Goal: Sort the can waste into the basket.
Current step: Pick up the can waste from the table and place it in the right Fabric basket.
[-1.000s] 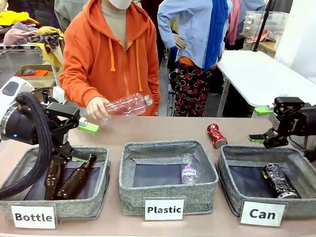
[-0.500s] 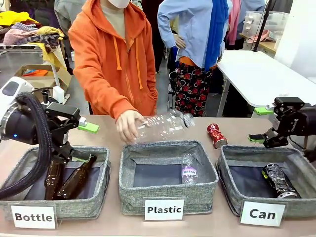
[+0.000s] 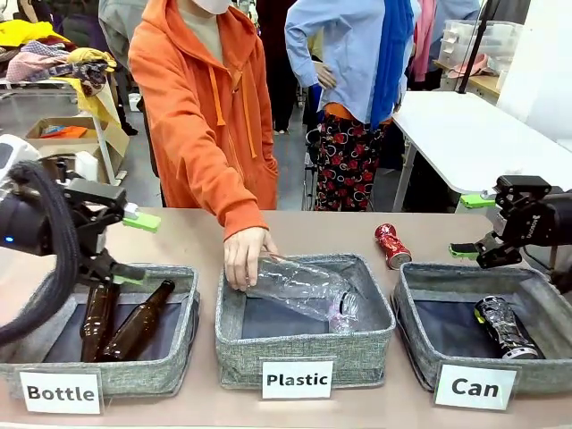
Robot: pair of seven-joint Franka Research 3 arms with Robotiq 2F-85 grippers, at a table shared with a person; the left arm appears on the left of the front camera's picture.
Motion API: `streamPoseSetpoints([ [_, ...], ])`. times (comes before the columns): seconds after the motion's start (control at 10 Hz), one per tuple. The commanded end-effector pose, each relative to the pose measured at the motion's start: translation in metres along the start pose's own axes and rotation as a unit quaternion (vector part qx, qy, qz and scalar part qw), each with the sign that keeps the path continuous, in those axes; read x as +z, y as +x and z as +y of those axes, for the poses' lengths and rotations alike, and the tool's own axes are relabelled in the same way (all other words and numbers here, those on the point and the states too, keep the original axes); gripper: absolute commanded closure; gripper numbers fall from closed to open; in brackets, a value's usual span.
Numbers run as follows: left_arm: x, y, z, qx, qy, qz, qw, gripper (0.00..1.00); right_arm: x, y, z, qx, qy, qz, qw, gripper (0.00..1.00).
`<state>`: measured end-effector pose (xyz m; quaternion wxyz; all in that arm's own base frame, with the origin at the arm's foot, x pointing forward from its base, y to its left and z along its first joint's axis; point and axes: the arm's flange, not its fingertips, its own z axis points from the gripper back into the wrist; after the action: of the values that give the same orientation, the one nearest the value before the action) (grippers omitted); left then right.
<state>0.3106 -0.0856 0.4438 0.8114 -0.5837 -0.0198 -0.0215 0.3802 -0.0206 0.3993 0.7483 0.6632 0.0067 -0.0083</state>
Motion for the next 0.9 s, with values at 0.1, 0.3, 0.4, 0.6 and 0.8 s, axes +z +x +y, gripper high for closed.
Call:
streamPoseSetpoints([
  [0.1,0.022,-0.035,0.022,0.024,-0.026,-0.004,0.999,0.0,-0.003,0.021,0.037,0.073,-0.233,-0.036,0.969,0.0],
  [0.3,0.02,-0.035,0.033,0.032,-0.035,-0.001,0.999,0.0,-0.018,0.064,0.056,0.113,-0.515,-0.156,0.835,0.0],
  [0.4,0.022,-0.035,0.041,0.048,-0.038,-0.001,0.998,0.0,-0.026,0.082,0.057,0.157,-0.579,-0.185,0.778,0.0],
  [0.6,0.039,-0.033,0.058,0.07,-0.069,-0.02,0.995,0.0,-0.044,0.095,0.051,0.233,-0.603,-0.17,0.744,0.0],
  [0.8,0.046,-0.031,0.065,0.064,-0.099,-0.045,0.992,0.0,-0.034,0.093,0.073,0.228,-0.461,-0.109,0.851,0.0],
])
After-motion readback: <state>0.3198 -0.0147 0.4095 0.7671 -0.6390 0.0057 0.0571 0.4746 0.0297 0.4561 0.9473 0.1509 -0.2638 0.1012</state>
